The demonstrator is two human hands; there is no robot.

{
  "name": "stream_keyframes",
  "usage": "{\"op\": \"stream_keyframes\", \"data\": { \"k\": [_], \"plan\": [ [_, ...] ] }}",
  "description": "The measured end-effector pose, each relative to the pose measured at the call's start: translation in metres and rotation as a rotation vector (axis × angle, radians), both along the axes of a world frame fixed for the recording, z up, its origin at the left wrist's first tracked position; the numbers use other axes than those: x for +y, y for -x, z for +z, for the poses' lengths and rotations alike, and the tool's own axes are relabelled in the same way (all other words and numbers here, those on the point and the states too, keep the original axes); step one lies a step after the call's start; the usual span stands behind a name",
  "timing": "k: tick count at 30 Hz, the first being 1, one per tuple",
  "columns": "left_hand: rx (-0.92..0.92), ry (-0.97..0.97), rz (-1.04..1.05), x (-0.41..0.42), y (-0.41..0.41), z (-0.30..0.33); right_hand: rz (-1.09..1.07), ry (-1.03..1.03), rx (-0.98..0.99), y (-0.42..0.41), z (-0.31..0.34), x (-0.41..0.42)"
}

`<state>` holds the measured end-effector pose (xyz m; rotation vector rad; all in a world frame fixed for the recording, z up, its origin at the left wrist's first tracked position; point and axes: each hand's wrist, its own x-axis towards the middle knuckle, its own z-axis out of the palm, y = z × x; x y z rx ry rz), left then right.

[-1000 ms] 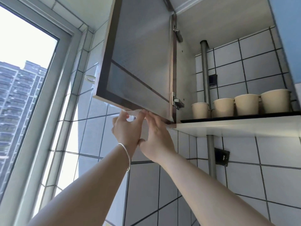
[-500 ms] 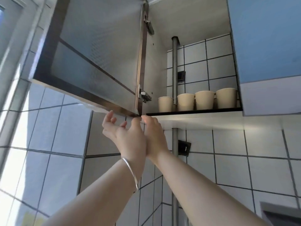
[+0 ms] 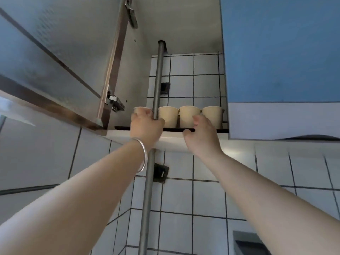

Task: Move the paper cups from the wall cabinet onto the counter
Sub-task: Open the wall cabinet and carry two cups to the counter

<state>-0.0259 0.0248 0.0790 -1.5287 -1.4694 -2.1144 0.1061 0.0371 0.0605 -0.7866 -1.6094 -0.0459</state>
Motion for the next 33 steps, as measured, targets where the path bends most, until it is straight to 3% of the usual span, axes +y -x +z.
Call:
{"op": "stream_keyframes", "data": {
  "k": [5,14,21,27,33],
  "plan": [
    [0.08,0.119,0.166,0.024,0.046,0.027,-0.032,0.008,-0.015,0.02,0.025,0.016],
    [0.125,0.267,0.15,0.059,0.078,0.051,-0.209,0.095,-0.117,0.058,0.047,0.035],
    [0.054,0.367,0.163,0.084,0.073,0.061,-0.255,0.177,-0.127,0.068,0.062,0.041],
    [0.105,0.392,0.201,0.086,0.075,0.058,-0.21,0.221,-0.108,0.075,0.066,0.05],
    [0.047,0.243,0.014,0.078,0.077,0.065,-0.103,0.195,-0.034,0.081,0.071,0.054]
  ]
}}
